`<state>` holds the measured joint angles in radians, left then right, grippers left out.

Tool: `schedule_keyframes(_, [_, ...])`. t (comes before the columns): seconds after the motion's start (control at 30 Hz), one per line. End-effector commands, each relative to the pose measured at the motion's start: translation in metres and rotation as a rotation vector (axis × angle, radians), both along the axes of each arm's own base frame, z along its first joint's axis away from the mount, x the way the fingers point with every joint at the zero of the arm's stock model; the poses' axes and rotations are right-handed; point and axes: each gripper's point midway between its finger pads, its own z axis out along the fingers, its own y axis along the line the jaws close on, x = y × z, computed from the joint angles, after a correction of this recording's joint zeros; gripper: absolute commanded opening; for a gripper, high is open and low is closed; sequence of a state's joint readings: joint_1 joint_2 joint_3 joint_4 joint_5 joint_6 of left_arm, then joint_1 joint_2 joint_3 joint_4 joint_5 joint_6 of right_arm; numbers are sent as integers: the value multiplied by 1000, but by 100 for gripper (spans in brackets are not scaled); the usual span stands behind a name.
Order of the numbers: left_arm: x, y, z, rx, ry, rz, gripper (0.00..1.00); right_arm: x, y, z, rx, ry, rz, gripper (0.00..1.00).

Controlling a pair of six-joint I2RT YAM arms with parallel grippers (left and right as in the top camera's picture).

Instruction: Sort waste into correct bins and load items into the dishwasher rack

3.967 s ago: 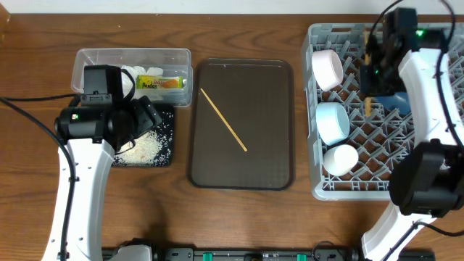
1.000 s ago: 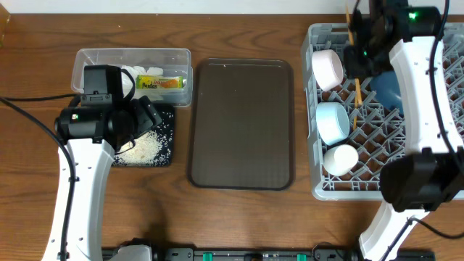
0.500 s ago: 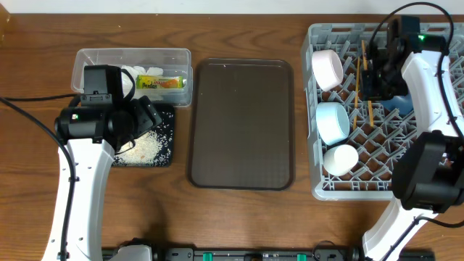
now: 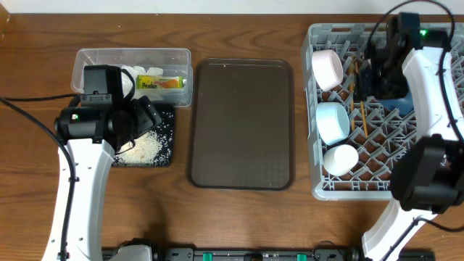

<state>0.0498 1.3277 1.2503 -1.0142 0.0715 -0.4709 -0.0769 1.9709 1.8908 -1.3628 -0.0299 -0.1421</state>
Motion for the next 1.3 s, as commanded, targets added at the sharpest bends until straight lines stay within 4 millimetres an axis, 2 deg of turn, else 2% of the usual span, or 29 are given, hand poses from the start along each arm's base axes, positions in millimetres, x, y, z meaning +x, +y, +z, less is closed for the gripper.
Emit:
schedule_keyframes(0.0, [1,3,0,12,4,5,89,-5,15,102,2,-251,7,67])
schedule_keyframes(0.03, [1,3,0,12,4,5,89,-12,18,123,5,-296,-3,71])
schedule_keyframes(0.07, [1,3,0,12,4,5,89,-18,21,138,8,-328,-12,81])
schedule_keyframes(0.1, [1,3,0,12,4,5,90,-27,23,157,11,-374,-13,99])
schedule_keyframes(0.2, [1,3,0,12,4,5,90,-53,28,207,11,-526,0,99])
schedule_keyframes(0.3, [1,3,0,12,4,5,89,-83,28,242,9,-636,1,99])
schedule_keyframes(0.4, [1,3,0,12,4,5,89,-118,28,266,5,-711,0,99])
schedule_keyframes(0.5, [1,3,0,12,4,5,89,-154,27,281,-11,-761,7,99])
schedule_keyframes(0.67, [1,3,0,12,4,5,89,-207,24,292,-33,-813,2,99])
schedule_keyframes(0.77, [1,3,0,12,4,5,89,-215,23,296,-38,-851,-4,99])
schedule_keyframes(0.87, [1,3,0,12,4,5,89,-205,17,297,-56,-905,-22,99])
schedule_keyframes(1.0, [1,3,0,12,4,5,89,-177,21,278,-54,-984,45,99])
schedule_keyframes(1.13, [1,3,0,12,4,5,89,-151,35,243,-5,-1096,122,99])
schedule_keyframes(1.27, [1,3,0,12,4,5,89,-137,45,195,35,-1195,171,99])
